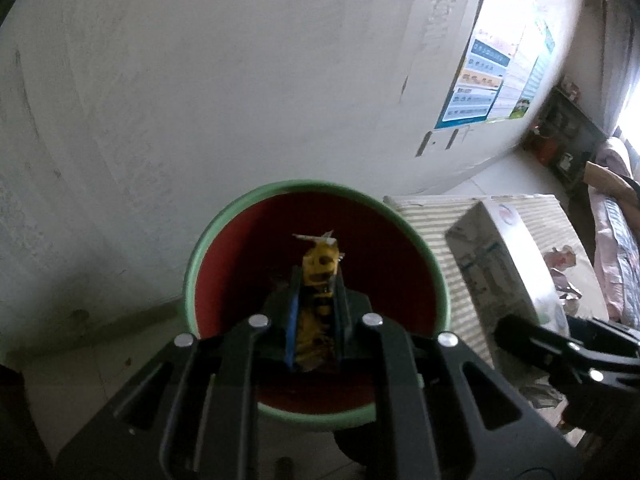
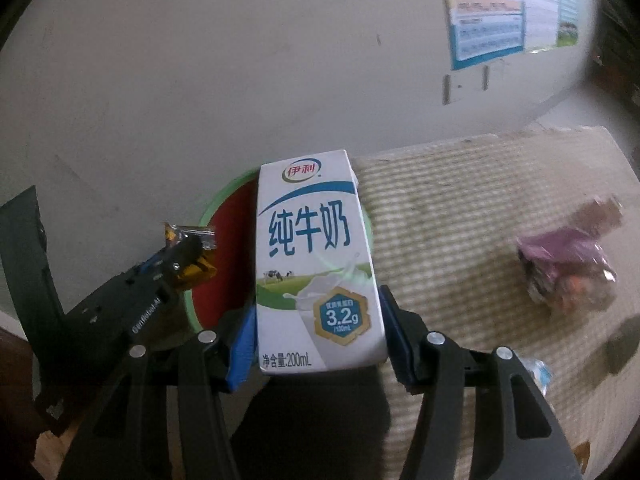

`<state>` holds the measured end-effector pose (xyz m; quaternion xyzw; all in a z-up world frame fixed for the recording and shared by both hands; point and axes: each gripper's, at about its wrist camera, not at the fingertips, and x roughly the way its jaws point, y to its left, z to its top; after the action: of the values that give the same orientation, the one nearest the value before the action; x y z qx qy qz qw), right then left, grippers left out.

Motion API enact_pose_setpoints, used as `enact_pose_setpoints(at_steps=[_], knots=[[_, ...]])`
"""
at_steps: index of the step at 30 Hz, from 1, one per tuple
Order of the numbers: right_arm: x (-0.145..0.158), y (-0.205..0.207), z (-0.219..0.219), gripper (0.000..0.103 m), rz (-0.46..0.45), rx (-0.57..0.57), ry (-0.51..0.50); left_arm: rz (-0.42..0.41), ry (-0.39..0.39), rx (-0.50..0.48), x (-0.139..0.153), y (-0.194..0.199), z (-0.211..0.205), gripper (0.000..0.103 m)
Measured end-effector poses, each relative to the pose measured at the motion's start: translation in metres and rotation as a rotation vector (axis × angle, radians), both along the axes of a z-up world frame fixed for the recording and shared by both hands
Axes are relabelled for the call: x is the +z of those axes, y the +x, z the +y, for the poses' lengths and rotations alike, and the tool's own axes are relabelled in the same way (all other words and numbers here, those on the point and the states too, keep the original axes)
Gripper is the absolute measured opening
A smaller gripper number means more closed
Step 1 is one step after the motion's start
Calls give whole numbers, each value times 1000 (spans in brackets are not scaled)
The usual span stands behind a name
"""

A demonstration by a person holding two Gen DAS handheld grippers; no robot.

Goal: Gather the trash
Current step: 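Open the left tool over the bucket while the right tool drops the milk carton into it, then move both tools back over the remaining wrappers on the table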

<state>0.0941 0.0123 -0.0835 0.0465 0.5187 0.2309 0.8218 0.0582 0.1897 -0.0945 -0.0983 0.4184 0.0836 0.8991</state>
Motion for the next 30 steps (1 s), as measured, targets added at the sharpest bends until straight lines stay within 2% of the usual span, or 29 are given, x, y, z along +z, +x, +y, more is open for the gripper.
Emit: enact_pose_setpoints(at_steps=[10,13,15,20,24,27,30], knots=[[-6,22,30,54,-7,56,-23,-1,-13,27,-6,15,19,18],[-5,27,32,55,-16,59,-21,-4,-9,37,-8,18,22,36],[-4,29,34,55,-16,59,-14,-12,-8,60,-8,19,25,60],[1,29,33,55,-15,59,9,-2,-7,88,-12,19,29,65],[10,20,24,55,-26,43,20,2,-17,89,-12,16,24,66],[18,7,11,56,-52,24,14,6,-18,64,-11,14,13,66],[22,-11,-12,62,-85,-8,-5,2,-23,5,-6,11,-10,66]])
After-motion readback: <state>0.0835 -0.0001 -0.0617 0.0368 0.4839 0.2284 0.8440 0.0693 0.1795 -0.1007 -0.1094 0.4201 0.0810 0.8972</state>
